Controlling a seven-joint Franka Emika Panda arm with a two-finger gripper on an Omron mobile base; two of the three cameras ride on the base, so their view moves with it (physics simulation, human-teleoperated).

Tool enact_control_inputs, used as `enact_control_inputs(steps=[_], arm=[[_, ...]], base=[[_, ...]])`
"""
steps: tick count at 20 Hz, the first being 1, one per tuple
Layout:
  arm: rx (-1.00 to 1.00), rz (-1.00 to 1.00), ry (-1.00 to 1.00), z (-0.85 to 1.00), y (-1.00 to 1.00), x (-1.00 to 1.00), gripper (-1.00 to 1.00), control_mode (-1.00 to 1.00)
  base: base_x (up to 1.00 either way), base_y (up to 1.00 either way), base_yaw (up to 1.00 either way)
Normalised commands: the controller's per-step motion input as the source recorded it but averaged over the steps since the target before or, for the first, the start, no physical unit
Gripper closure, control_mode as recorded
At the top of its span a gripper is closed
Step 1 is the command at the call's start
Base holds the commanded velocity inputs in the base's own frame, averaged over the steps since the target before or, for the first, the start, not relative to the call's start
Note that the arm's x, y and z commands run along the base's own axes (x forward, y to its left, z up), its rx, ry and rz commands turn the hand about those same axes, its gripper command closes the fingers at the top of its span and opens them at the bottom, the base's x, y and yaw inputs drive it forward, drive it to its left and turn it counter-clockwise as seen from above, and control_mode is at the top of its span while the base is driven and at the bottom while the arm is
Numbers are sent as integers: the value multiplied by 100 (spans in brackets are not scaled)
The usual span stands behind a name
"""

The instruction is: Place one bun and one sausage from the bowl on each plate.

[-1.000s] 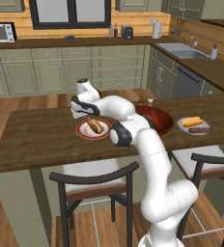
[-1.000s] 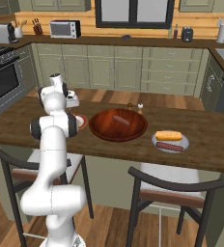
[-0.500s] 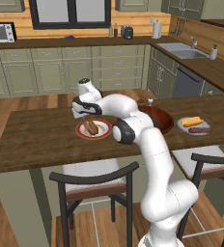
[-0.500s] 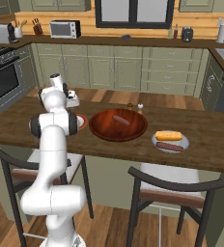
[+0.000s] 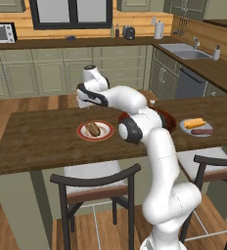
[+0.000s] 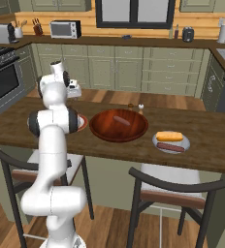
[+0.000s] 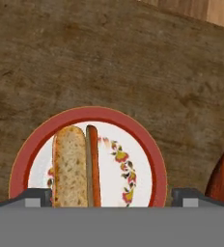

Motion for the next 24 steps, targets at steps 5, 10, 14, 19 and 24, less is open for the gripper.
enact_control_inputs(steps=[5,10,14,19,24], arm=[[18,-12,-2,12,-100,-35,-100,-100],[3,16,-9,0,-100,-47,-100,-100],[0,19,-12,0,-100,-38,-100,-100],[0,21,-12,-2,-95,-49,-100,-100],[0,15,-1,-6,-61,-12,-100,-100]], base=[[0,0,0],[0,0,0],[0,0,0],[0,0,0],[0,0,0]])
